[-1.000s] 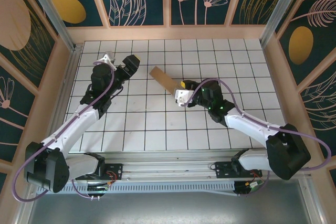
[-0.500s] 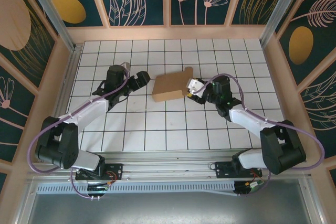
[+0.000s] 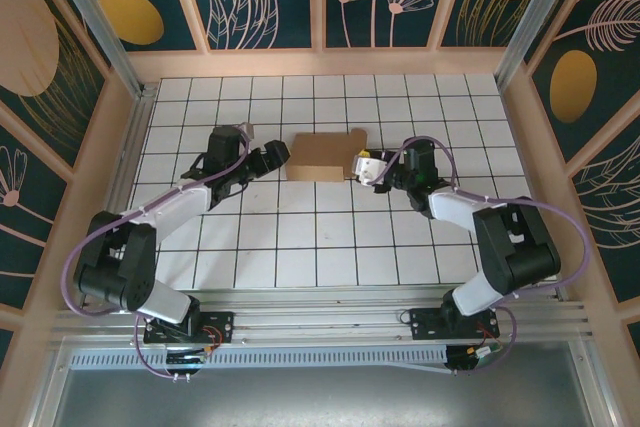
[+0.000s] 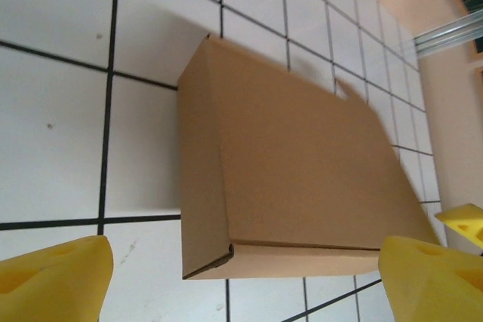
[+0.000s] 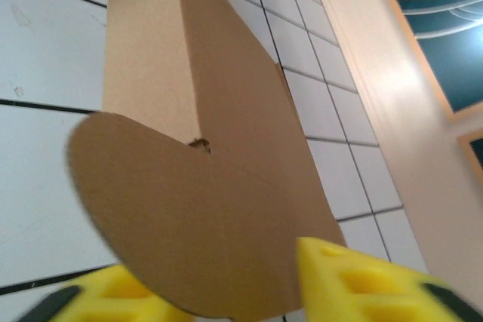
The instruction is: Fold the paper box
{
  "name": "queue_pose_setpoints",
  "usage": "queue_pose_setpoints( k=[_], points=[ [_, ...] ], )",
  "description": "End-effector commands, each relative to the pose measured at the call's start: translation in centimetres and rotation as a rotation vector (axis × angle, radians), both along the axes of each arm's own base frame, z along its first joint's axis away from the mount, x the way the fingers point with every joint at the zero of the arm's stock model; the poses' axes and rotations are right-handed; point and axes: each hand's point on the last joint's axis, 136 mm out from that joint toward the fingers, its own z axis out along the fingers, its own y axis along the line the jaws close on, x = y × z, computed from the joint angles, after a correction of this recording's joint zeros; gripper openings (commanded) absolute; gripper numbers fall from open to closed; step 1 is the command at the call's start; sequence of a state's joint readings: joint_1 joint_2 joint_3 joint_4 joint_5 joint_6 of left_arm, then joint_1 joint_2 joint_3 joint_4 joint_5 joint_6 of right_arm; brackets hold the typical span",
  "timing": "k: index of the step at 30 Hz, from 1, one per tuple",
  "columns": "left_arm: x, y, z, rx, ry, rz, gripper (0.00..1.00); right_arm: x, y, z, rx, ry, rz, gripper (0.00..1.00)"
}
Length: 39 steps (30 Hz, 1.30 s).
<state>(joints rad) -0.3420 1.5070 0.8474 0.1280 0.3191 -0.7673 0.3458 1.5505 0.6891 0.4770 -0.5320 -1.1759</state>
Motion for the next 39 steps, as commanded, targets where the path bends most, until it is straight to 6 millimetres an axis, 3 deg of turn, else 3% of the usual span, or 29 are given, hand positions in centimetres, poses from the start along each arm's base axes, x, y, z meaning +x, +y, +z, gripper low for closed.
queue_pose_setpoints(
  k=[1, 8, 13, 18, 23, 28, 32, 39],
  points=[
    [0.2, -0.3, 0.0, -0.016, 0.009, -0.006, 0.90, 0.5, 1.2, 1.6, 0.028, -0.108, 0.083, 0.28],
    [0.4, 0.4, 0.6, 0.000, -0.004, 0.033, 0.89, 0.7, 1.0, 2.6, 0.021, -0.164, 0.071, 0.08],
    [0.3, 0.7, 2.1, -0.009, -0.030, 0.050, 0.89, 1.2, 0.2, 4.9, -0.029, -0.223, 0.030, 0.00],
    [-0.1, 0.8, 4.5, -0.047, -0.074, 0.059, 0.89, 1.0, -1.6, 7.1, -0.145, -0.203, -0.023, 0.00],
    [-0.6, 1.1, 7.1, -0.063, -0.140, 0.065, 0.89, 0.4, -3.6, 10.6, -0.262, -0.206, -0.079, 0.00],
    [-0.9, 1.8, 8.5, -0.019, -0.193, 0.068, 0.89, -0.6, -5.6, 12.5, -0.481, -0.147, -0.163, 0.00],
    [-1.2, 2.0, 9.0, -0.003, -0.221, 0.055, 0.89, -1.7, -7.3, 12.5, -0.685, -0.091, -0.235, 0.00],
    [-1.6, 0.9, 9.8, -0.057, -0.254, -0.003, 0.89, -3.5, -9.8, 10.8, -0.986, 0.089, -0.244, 0.00]
  ],
)
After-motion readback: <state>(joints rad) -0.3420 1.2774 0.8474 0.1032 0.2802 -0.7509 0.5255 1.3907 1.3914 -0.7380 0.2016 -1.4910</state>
